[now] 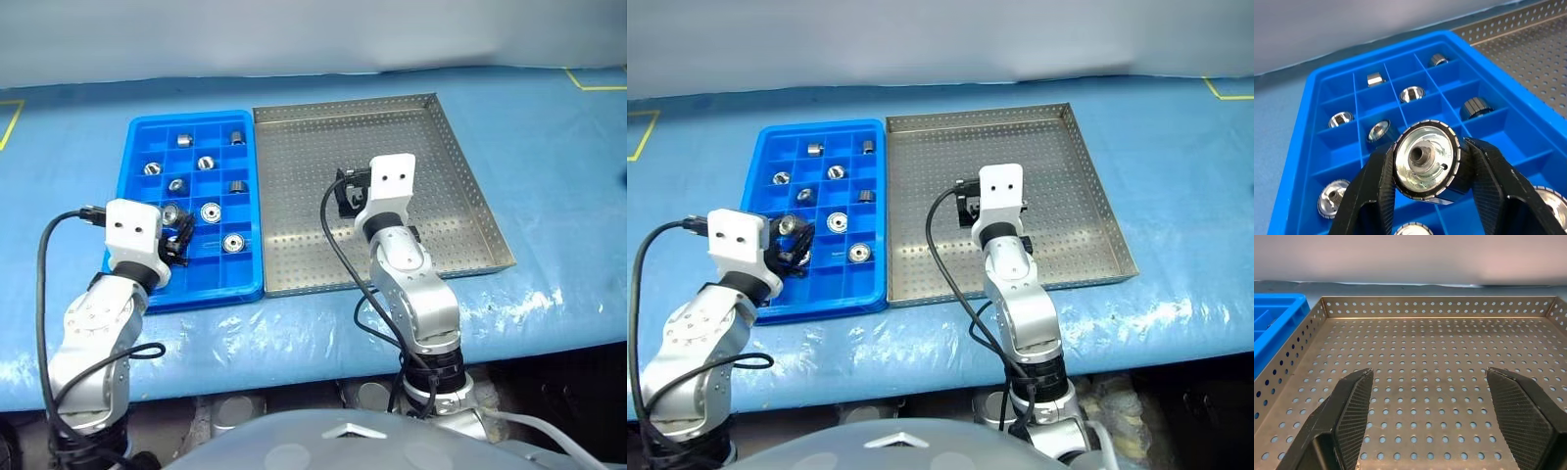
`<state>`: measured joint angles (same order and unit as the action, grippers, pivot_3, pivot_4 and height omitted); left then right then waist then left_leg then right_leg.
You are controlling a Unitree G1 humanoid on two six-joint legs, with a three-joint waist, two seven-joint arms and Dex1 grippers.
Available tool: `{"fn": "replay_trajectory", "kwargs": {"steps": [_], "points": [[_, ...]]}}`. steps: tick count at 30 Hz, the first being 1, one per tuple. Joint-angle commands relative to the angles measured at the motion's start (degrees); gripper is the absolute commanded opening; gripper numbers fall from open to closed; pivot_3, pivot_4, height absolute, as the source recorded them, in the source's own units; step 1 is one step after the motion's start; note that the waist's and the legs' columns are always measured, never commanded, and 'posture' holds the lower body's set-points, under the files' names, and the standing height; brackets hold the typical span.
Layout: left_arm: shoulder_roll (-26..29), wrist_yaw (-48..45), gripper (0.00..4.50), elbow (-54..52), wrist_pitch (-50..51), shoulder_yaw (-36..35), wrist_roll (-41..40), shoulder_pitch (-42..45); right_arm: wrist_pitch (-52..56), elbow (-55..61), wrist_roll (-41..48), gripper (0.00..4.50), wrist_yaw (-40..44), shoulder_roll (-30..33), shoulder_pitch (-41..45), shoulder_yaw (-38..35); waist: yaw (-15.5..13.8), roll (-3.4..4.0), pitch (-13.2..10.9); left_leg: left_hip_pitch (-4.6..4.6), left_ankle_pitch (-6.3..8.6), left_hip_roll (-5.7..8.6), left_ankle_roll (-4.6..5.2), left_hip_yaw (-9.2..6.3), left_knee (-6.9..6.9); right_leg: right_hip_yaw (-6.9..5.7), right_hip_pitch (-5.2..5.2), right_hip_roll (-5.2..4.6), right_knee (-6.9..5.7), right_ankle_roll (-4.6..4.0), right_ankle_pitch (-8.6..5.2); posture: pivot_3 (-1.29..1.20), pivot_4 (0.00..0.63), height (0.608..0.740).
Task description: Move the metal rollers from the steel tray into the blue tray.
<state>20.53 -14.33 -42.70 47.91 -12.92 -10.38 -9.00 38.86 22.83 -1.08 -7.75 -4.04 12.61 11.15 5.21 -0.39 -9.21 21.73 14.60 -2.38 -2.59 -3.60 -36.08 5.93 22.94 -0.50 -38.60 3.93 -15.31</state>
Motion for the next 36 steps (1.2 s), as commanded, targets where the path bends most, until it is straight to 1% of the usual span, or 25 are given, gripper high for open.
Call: {"fn": "replay_trajectory", "kwargs": {"steps": [1,7,12,16,25,27,30,31,33,36], "points": [[1.5,-1.3,1.86,-2.9,1.7,0.4,-1.2,-1.1,-1.8,1.0,-0.1,3.84,0.1,-1.6,-0.5,0.6,0.0,0.0,0.0,0.0,0.0,-0.01,0.0,0.0,0.0,0.0,0.0,0.0,-0.01,-0.01,-0.01,-0.01,0.15,0.74],[3.9,-3.8,1.86,-3.9,4.5,2.2,-3.3,-3.3,-2.0,1.1,-0.1,3.84,-0.4,-2.0,-1.3,0.2,0.0,0.0,0.0,-0.01,0.0,-0.02,0.0,0.01,0.01,-0.01,0.0,0.0,-0.01,-0.05,-0.03,-0.02,0.15,0.74],[6.6,-5.7,1.86,-6.0,7.6,1.4,-5.5,-4.7,-2.2,1.4,-0.2,3.84,-0.9,-2.1,-1.7,-0.1,0.1,0.0,0.0,-0.01,0.0,-0.04,0.0,0.01,0.02,-0.02,0.01,0.01,-0.02,-0.08,-0.04,-0.03,0.15,0.74],[8.3,-6.4,1.86,-6.0,9.4,1.0,-7.0,-4.5,-2.3,1.4,-0.1,3.84,-1.4,-2.2,-1.9,-0.4,0.1,0.0,0.0,-0.02,0.0,-0.05,0.0,0.0,0.02,-0.04,0.01,0.01,-0.02,-0.13,-0.07,-0.04,0.15,0.74],[13.4,-9.6,1.86,-6.9,13.4,3.1,-10.1,-4.8,-2.5,2.3,-0.3,3.84,-2.5,-2.0,-2.7,-0.9,0.3,0.0,0.0,-0.02,0.0,-0.06,0.0,0.01,0.04,-0.05,0.03,0.02,-0.02,-0.19,-0.11,-0.08,0.15,0.74],[14.3,-10.0,2.62,-6.8,13.8,3.1,-10.5,-4.4,-2.5,2.5,-0.3,3.84,-2.7,-2.1,-2.9,-1.0,0.4,0.01,0.0,-0.02,0.01,-0.06,0.0,0.02,0.05,-0.05,0.03,0.01,-0.02,-0.2,-0.12,-0.08,0.15,0.74],[15.5,-11.3,3.55,-7.0,14.0,3.0,-11.6,-3.3,-2.4,2.9,-0.5,3.84,-3.0,-2.1,-3.2,-0.9,0.4,0.01,0.0,-0.02,0.01,-0.06,-0.01,0.02,0.05,-0.05,0.03,0.01,-0.02,-0.21,-0.12,-0.09,0.15,0.74],[15.5,-11.5,3.92,-7.2,14.0,2.8,-12.1,-2.8,-2.4,3.1,-0.5,3.84,-3.0,-2.1,-3.4,-0.9,0.6,0.01,0.0,-0.01,0.01,-0.06,-0.01,0.03,0.04,-0.05,0.03,0.0,-0.02,-0.21,-0.12,-0.1,0.15,0.74],[14.7,-11.9,4.48,-7.1,12.8,1.5,-13.5,-1.3,-2.2,3.4,-0.6,3.84,-3.2,-2.1,-3.8,-1.1,0.8,0.01,0.0,-0.01,0.01,-0.06,-0.01,0.04,0.04,-0.05,0.03,0.0,-0.01,-0.21,-0.12,-0.1,0.15,0.74],[10.4,-12.4,4.48,-6.4,8.7,-1.6,-17.0,1.3,-1.6,4.2,-0.4,3.84,-3.3,-2.1,-4.5,-1.8,1.1,0.01,0.0,0.0,0.01,-0.06,-0.01,0.03,0.05,-0.05,0.03,0.01,-0.01,-0.22,-0.12,-0.11,0.15,0.74]]}}
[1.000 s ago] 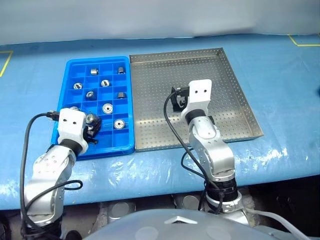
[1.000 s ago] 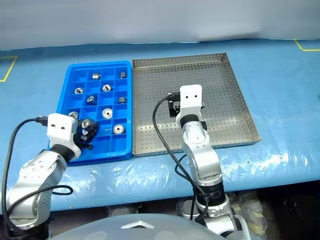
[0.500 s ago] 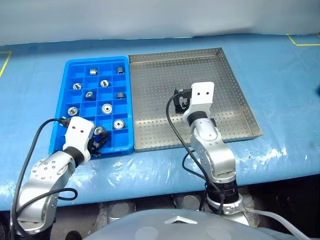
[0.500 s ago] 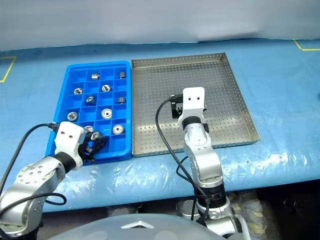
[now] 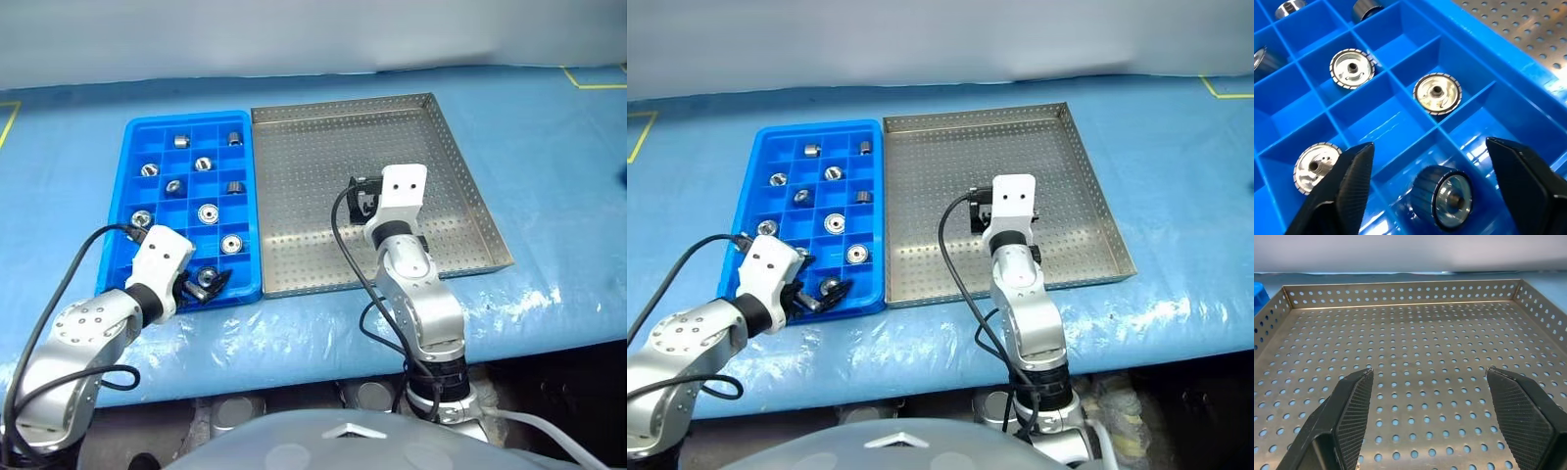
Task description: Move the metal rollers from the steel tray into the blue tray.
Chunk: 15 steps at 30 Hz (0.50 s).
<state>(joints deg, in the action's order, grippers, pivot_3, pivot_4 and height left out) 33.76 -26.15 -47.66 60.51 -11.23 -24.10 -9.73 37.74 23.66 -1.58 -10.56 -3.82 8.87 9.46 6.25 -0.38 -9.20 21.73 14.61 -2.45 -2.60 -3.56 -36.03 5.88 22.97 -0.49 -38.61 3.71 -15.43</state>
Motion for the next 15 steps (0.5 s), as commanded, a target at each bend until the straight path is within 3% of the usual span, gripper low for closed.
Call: {"fn": "replay_trajectory", "kwargs": {"steps": [1,8,15], "points": [[-3.9,-0.3,4.48,-1.1,-4.7,-3.9,-3.9,2.5,-0.5,3.6,0.1,3.84,-0.5,-2.2,-1.0,-0.2,0.1,-0.01,0.0,0.0,0.0,0.0,0.0,0.0,0.0,0.0,0.0,0.0,0.0,0.0,0.0,-0.11,0.15,0.74],[-16.2,9.2,4.48,6.8,-20.0,-3.1,1.6,7.3,-3.1,2.0,1.4,3.84,0.4,-1.0,0.0,-4.4,1.3,0.01,0.0,-0.01,0.0,0.0,0.0,-0.01,-0.05,0.01,-0.03,0.02,-0.03,0.01,0.01,-0.14,0.15,0.74],[-23.6,17.7,4.48,14.0,-35.5,-0.5,10.7,8.0,-7.0,-4.2,2.1,3.84,1.0,-0.5,5.2,-8.6,2.2,0.0,0.0,-0.01,0.0,0.02,0.0,0.0,-0.06,0.04,-0.04,0.02,-0.04,0.01,0.02,-0.14,0.15,0.74]]}}
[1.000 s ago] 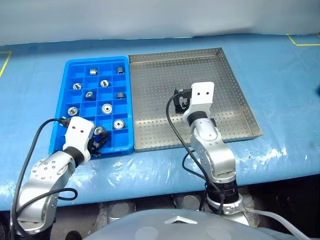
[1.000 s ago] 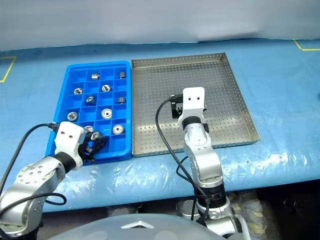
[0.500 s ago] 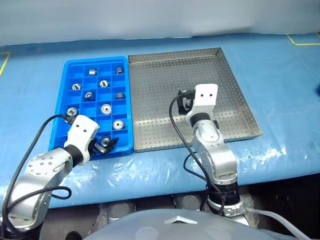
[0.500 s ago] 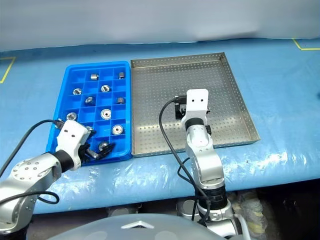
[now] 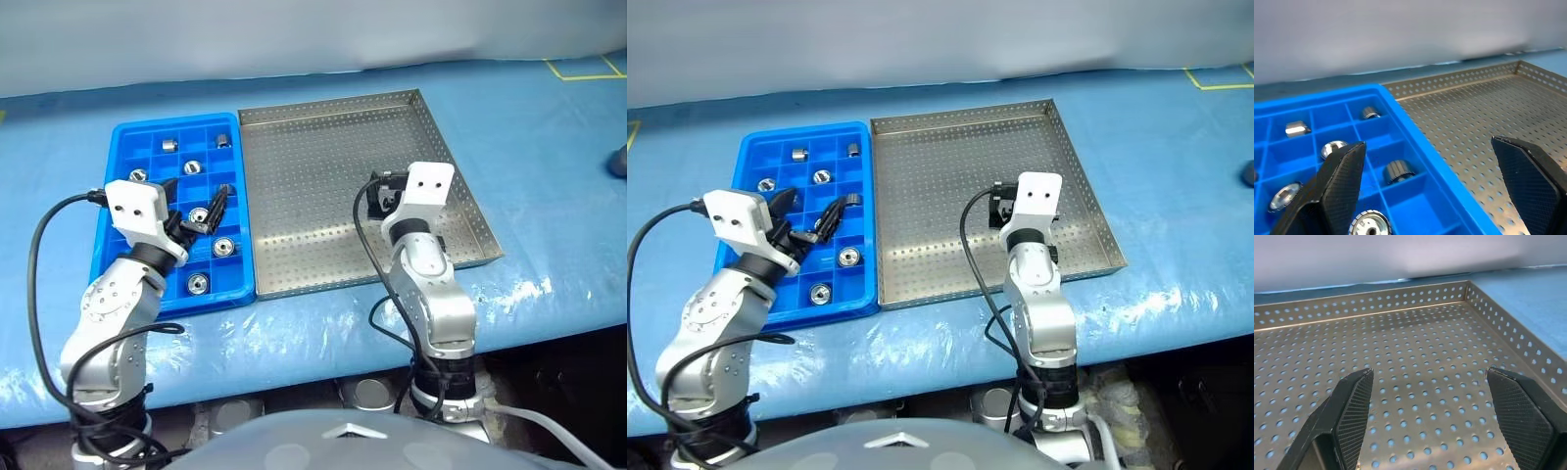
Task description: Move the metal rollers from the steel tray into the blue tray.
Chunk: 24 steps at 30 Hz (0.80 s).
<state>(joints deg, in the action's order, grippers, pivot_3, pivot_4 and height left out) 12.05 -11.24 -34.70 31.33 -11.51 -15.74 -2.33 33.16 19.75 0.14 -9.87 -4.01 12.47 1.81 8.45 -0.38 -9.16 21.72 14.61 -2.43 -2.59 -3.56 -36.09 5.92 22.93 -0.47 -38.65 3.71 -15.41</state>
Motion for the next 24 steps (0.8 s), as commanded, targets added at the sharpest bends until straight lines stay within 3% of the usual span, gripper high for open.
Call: {"fn": "replay_trajectory", "kwargs": {"steps": [1,11,18,24], "points": [[-2.9,3.1,4.48,1.7,-8.0,-0.4,2.1,0.6,-2.8,-0.7,0.4,3.84,0.4,-0.3,1.8,-1.1,0.1,0.0,0.0,0.0,0.0,0.0,0.0,-0.01,0.0,-0.01,0.0,0.0,0.0,0.0,0.0,-0.14,0.15,0.74],[-6.3,7.1,4.48,7.5,-16.7,-2.0,4.1,-2.7,-2.9,0.2,1.0,3.84,1.9,-0.5,-0.9,-0.7,-0.2,0.0,0.0,0.01,0.01,0.0,0.02,-0.02,0.0,-0.01,0.0,0.0,-0.01,0.0,0.0,-0.1,0.15,0.74],[-6.3,8.5,4.48,9.7,-18.9,-1.5,5.6,-2.9,-4.6,3.3,4.2,3.84,12.0,4.6,-5.5,2.4,-0.8,0.0,0.0,0.02,0.01,0.01,0.02,-0.01,-0.01,-0.01,0.0,0.0,0.01,0.01,-0.01,-0.09,0.15,0.74],[-5.8,8.1,4.48,9.9,-19.1,-0.3,6.4,-2.8,-4.6,3.8,5.8,3.84,14.1,6.0,-5.4,1.4,-0.8,-0.01,0.0,-0.02,0.01,-0.01,0.01,-0.02,-0.01,-0.01,-0.03,0.04,-0.02,0.0,-0.01,-0.09,0.15,0.74]]}}
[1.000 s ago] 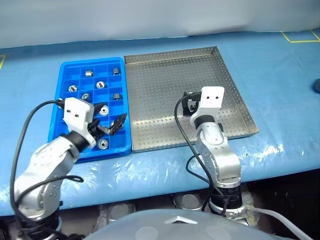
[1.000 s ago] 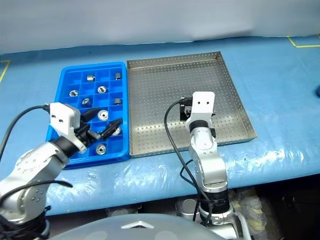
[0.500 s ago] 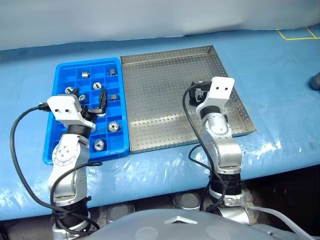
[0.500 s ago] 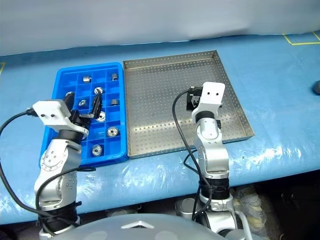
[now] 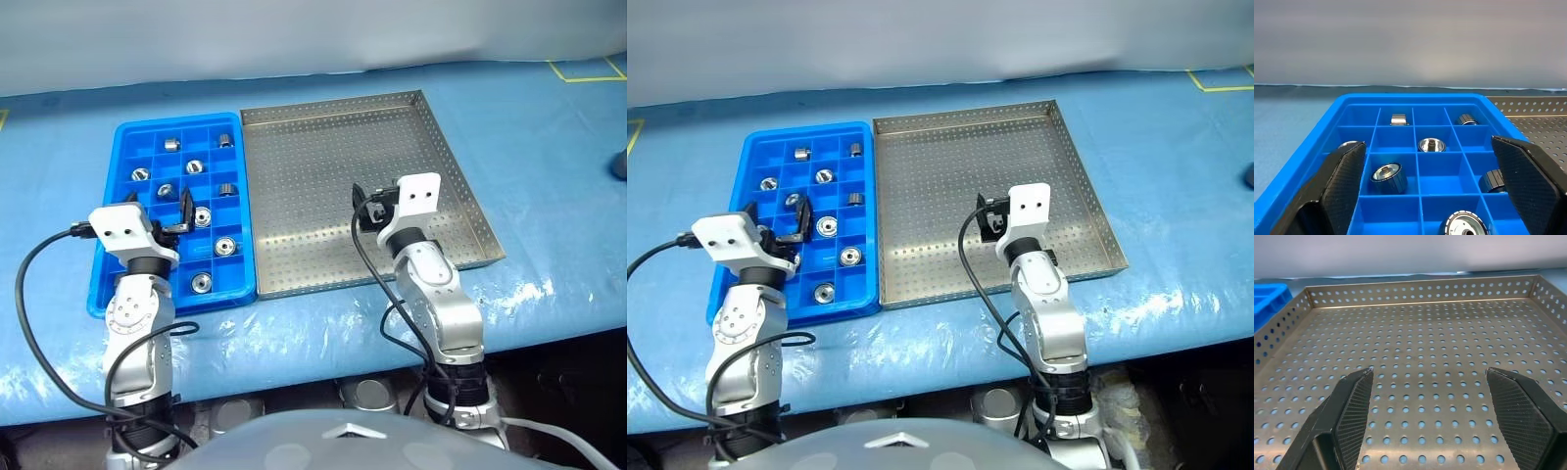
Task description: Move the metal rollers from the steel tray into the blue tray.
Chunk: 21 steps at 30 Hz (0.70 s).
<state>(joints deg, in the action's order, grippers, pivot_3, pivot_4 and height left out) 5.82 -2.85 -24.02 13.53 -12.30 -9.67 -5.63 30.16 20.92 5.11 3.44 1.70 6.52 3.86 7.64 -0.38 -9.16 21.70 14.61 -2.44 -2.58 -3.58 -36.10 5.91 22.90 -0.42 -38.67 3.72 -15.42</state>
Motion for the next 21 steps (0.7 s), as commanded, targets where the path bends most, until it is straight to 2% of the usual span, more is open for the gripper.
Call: {"fn": "replay_trajectory", "kwargs": {"steps": [1,6,13,21], "points": [[0.7,-0.6,4.48,-0.8,-1.2,0.7,0.4,0.5,-1.8,2.6,0.9,3.84,1.1,0.5,0.6,-0.8,0.0,0.0,0.0,0.0,0.0,0.0,0.0,0.0,0.0,0.0,0.0,0.0,0.0,0.0,0.0,-0.09,0.15,0.74],[2.1,-2.8,4.48,-1.0,-0.3,1.2,-0.5,-0.2,-2.2,3.5,2.9,3.84,5.4,2.8,0.0,-0.5,0.0,0.0,0.0,0.0,0.0,0.0,0.0,0.0,0.0,0.0,0.0,0.0,0.0,0.0,0.0,-0.09,0.15,0.74],[9.6,-11.9,4.48,-2.8,2.2,4.5,-0.9,-4.1,-1.3,4.9,5.5,3.84,10.2,6.2,-1.7,-0.4,0.0,0.0,0.0,-0.01,0.0,-0.03,0.0,0.0,0.02,0.0,0.0,0.02,0.01,0.0,-0.01,-0.09,0.15,0.74],[11.3,-12.9,4.48,-2.8,2.8,2.9,-1.6,-3.8,-1.0,4.9,5.9,3.84,11.8,7.5,-1.9,1.0,-0.1,0.0,0.0,-0.02,0.0,-0.04,0.0,0.01,0.0,0.0,0.0,0.03,0.01,0.0,-0.01,-0.1,0.15,0.74]]}}
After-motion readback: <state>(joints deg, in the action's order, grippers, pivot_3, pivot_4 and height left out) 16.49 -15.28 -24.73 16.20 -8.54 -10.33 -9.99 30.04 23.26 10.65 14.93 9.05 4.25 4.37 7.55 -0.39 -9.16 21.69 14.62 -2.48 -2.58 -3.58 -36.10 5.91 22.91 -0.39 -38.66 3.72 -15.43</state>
